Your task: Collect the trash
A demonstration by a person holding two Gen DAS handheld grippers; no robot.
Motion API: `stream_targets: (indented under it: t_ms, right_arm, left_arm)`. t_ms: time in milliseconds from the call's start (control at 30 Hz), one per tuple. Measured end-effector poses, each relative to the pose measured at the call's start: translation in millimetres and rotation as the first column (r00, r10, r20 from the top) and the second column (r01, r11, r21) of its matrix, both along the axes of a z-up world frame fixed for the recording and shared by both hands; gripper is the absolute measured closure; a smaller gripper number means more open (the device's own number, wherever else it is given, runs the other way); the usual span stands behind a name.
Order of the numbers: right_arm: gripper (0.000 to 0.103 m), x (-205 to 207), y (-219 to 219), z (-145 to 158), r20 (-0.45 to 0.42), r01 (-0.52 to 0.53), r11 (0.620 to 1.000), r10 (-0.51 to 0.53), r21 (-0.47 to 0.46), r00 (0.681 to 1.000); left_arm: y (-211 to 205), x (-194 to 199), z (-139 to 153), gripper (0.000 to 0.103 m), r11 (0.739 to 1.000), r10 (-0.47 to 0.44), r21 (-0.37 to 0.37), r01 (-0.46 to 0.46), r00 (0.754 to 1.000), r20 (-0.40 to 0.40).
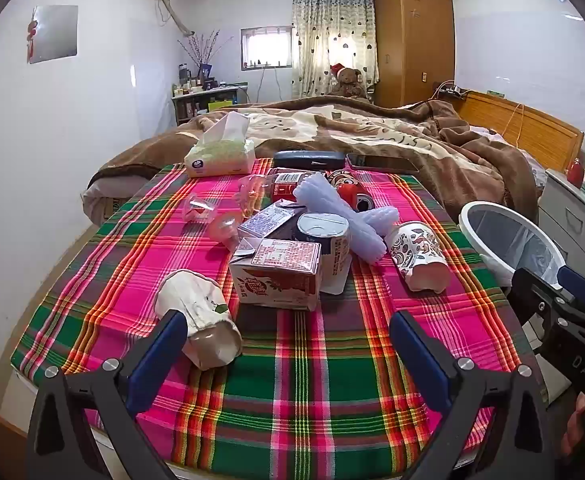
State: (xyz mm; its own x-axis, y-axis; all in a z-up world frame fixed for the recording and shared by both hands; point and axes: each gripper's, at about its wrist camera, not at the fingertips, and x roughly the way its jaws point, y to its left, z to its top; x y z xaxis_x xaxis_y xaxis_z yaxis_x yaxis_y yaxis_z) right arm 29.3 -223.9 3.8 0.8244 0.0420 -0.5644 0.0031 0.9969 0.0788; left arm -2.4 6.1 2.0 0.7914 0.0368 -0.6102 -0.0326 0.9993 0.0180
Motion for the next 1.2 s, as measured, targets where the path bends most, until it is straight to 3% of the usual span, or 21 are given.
stream_targets:
  t_ms: [1200]
  right_arm:
    - [0.022, 15.5, 7.9, -7.4, -0.027, -0.011, 1.0, 0.011, -0.008, 1.0]
  left_arm:
    - [15.8, 10.1, -4.8, 0.0, 1.0, 0.023, -0.001, -0.023, 0.999, -0.022]
